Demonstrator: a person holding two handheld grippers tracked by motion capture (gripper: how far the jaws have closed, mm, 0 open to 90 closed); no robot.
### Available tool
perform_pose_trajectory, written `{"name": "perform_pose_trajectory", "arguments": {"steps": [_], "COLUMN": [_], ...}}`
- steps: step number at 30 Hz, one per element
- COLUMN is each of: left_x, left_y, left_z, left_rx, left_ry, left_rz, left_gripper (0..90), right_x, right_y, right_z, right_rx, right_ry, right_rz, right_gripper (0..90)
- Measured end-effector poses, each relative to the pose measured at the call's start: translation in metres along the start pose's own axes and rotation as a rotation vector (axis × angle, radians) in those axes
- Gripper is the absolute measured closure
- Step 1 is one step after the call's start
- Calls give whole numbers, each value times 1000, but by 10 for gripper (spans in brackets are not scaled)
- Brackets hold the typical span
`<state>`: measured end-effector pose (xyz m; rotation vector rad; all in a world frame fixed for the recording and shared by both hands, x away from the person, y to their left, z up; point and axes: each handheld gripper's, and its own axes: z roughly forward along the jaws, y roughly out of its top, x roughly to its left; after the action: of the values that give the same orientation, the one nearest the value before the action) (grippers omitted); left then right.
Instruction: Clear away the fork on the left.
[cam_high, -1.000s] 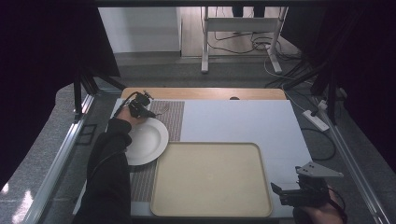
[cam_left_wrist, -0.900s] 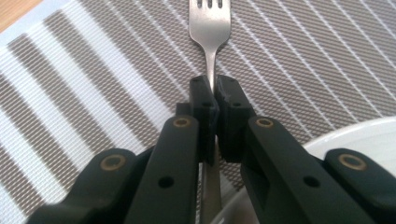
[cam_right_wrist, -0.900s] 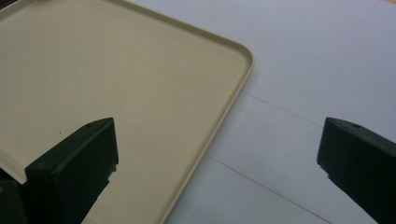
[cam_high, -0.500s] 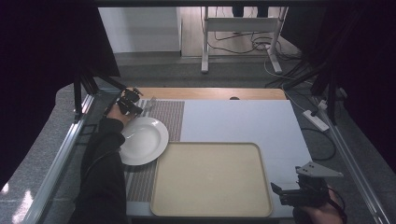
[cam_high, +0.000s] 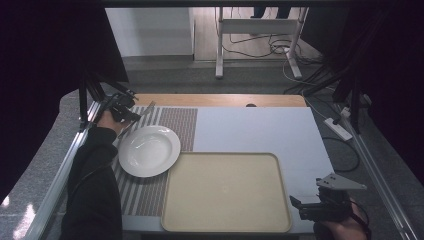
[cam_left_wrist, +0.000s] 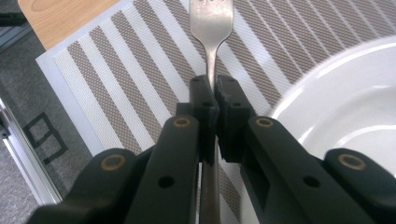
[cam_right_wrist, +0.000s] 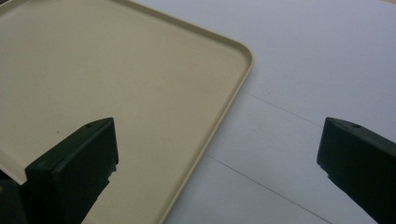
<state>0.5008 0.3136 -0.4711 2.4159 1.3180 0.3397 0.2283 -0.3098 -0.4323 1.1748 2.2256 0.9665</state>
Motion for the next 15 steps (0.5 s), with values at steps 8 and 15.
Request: {"name": "perform_pose_trajectory", "arguments": {"steps": [8,15], "left_x": [-16,-39], "left_y": [-7,-13], "left_z": [-16,-22], "left_rx": [-12,-18], "left_ry": [-66,-102], "left_rz": [16,31], "left_gripper": [858,857], "right_x": [1,1], "right_y": [0,0], "right_z": [0,0], "right_rx": [-2,-3], "right_ry": [-2,-5], "right_rz": [-4,-5], "right_gripper": [0,0]}}
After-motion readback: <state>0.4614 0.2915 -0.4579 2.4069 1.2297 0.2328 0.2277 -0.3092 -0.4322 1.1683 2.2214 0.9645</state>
